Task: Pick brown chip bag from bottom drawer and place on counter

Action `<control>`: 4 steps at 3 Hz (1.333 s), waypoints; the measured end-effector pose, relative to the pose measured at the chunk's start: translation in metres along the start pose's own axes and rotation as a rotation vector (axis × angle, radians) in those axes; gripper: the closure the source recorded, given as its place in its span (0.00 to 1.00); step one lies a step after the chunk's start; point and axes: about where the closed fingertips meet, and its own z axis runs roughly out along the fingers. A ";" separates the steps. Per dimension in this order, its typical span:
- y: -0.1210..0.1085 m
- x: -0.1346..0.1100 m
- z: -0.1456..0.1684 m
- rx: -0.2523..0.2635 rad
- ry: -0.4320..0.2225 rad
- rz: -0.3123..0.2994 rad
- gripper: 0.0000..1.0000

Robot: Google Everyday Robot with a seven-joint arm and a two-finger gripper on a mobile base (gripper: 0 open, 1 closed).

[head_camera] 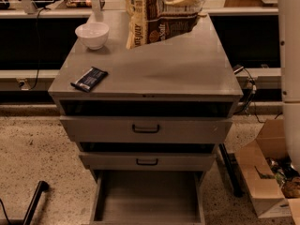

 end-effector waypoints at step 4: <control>-0.034 0.092 0.010 0.167 0.134 -0.156 0.59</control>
Offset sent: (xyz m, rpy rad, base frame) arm 0.1125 -0.1300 -0.0215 -0.0753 -0.3949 -0.1643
